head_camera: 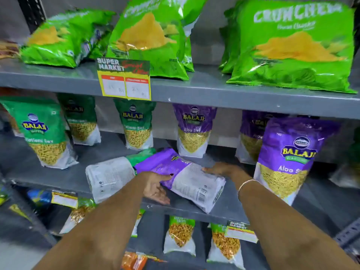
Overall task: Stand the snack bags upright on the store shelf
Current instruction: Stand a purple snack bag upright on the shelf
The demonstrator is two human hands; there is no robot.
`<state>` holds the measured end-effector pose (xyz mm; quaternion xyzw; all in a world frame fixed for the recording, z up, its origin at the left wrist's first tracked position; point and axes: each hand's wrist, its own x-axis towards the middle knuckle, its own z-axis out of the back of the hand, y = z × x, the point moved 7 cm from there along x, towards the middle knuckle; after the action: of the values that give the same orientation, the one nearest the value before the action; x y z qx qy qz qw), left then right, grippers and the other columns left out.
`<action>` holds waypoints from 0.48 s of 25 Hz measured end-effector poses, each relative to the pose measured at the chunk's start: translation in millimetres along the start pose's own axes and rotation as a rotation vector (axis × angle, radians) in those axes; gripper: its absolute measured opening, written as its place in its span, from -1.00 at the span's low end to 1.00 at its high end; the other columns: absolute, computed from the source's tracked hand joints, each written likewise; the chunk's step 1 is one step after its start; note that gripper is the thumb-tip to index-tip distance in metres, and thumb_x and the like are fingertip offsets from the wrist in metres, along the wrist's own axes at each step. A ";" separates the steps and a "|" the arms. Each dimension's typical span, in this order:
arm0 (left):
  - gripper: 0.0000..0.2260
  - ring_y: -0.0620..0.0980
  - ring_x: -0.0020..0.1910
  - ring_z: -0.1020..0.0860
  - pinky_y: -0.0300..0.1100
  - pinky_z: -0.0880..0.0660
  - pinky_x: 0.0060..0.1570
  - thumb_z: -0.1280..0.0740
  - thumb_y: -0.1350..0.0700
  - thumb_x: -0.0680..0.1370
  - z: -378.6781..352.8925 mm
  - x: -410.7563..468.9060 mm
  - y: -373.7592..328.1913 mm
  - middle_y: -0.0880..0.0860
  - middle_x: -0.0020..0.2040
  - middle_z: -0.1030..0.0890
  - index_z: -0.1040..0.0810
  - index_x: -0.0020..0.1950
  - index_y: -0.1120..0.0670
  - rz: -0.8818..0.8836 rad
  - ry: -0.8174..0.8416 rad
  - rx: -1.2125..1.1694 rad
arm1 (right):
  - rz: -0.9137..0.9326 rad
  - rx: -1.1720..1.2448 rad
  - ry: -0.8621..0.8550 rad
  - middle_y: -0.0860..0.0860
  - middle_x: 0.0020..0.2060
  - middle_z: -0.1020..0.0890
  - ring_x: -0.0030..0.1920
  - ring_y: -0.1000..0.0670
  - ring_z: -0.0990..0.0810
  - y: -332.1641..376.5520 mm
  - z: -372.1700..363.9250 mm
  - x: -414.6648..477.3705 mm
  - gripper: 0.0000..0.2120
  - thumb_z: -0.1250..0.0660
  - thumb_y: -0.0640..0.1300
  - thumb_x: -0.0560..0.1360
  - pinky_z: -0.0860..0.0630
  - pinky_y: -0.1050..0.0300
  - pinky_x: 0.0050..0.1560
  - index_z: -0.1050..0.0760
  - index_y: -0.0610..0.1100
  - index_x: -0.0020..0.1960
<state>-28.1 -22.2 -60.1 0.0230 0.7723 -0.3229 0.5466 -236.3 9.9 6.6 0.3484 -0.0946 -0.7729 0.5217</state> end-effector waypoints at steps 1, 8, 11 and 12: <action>-0.28 0.25 0.46 -0.25 -0.04 -0.56 0.07 -0.22 -0.09 0.53 -0.5 2.7 -7.3 0.34 0.48 -0.22 -0.05 0.47 0.36 -0.034 0.014 -0.018 | -0.030 0.050 0.025 -0.03 0.02 -0.54 -0.04 -0.06 -0.54 -4.6 -1.5 6.6 -0.66 -0.28 0.07 0.49 -0.46 0.17 -0.18 -0.46 -0.11 0.16; -0.81 0.18 0.10 -0.52 0.20 -0.21 0.42 -0.30 0.15 0.52 3.8 0.2 -41.0 0.20 -0.02 -0.51 -0.43 0.01 0.26 -0.217 0.042 -0.050 | -0.207 0.254 0.150 -0.07 -0.21 -0.64 -0.14 -0.06 -0.58 -30.1 -3.1 39.4 -0.09 -0.66 0.06 -0.10 -0.56 0.05 -0.06 -0.55 -0.30 0.17; -0.91 0.13 -0.11 -0.52 0.20 -0.25 0.39 -0.30 0.20 0.52 8.7 -18.4 -62.6 0.16 -0.05 -0.51 -0.45 -0.06 0.22 -0.289 0.020 0.057 | -0.160 0.295 0.192 -0.02 -0.19 -0.62 -0.20 0.02 -0.58 -6.1 -0.5 22.7 -0.54 -0.55 -0.11 0.27 -0.59 0.13 -0.26 -0.57 -0.24 0.11; -0.94 0.11 -0.12 -0.52 0.19 -0.26 0.40 -0.30 0.22 0.52 9.8 -23.9 -70.2 0.14 -0.06 -0.52 -0.47 -0.09 0.20 -0.313 0.016 0.102 | -0.135 0.298 0.202 -0.03 -0.18 -0.64 -0.22 0.04 -0.60 1.3 0.1 17.7 -0.60 -0.50 -0.16 0.32 -0.61 0.11 -0.27 -0.56 -0.21 0.13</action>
<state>-37.7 -75.2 -8.2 -0.0674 0.7532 -0.4429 0.4816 -239.2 -6.2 -0.5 0.5032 -0.1319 -0.7446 0.4182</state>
